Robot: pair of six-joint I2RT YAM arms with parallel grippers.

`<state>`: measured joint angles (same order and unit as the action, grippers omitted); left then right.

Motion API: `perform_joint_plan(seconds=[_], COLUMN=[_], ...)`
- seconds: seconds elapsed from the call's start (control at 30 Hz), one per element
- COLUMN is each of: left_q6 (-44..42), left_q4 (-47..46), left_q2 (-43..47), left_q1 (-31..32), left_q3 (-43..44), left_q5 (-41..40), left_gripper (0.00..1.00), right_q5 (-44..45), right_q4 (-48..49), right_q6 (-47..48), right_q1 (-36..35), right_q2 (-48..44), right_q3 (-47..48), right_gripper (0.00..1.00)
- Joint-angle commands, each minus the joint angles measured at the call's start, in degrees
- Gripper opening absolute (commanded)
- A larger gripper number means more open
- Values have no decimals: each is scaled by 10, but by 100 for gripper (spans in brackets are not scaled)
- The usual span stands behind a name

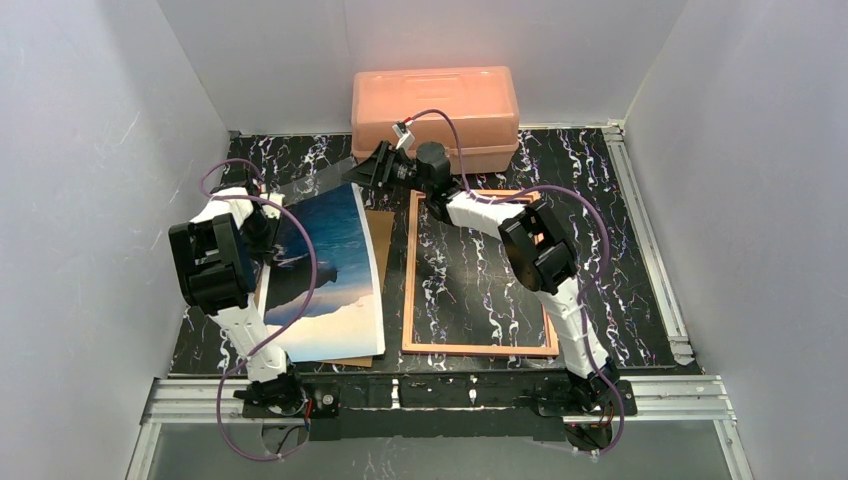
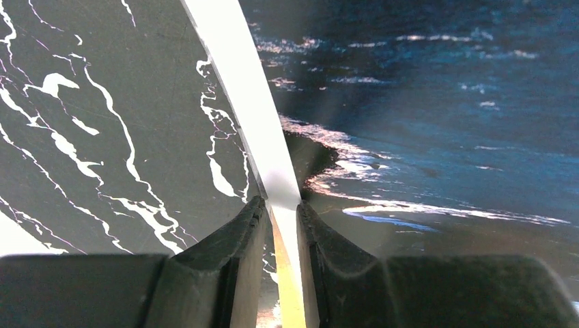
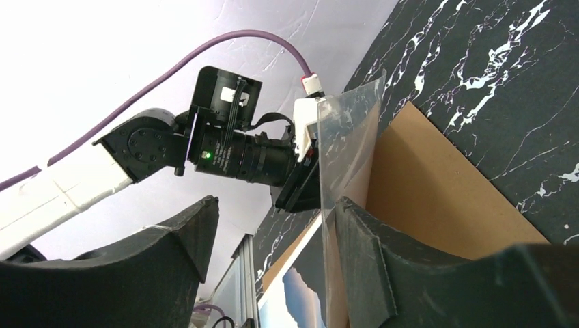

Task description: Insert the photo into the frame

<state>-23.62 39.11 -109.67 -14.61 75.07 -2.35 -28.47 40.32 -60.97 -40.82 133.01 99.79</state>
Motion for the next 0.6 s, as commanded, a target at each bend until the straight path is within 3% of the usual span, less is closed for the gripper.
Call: perform_joint_plan(seconds=[0.0, 0.2, 0.57], left_q6=[-11, -13, -24], left_q4=[-27, -29, -31], left_q2=[-14, -12, 1], left_q1=[-2, -2, -2], left_q3=[-27, -30, -37], left_q5=[1, 2, 3], left_gripper=[22, 21, 20], right_q5=[-9, 0, 48], right_q4=[3, -30, -72], right_q6=[-23, -14, 11], right_q1=[-5, -8, -16], right_q2=[28, 41, 52], right_q3=[49, 76, 137], right_gripper=[67, 50, 29])
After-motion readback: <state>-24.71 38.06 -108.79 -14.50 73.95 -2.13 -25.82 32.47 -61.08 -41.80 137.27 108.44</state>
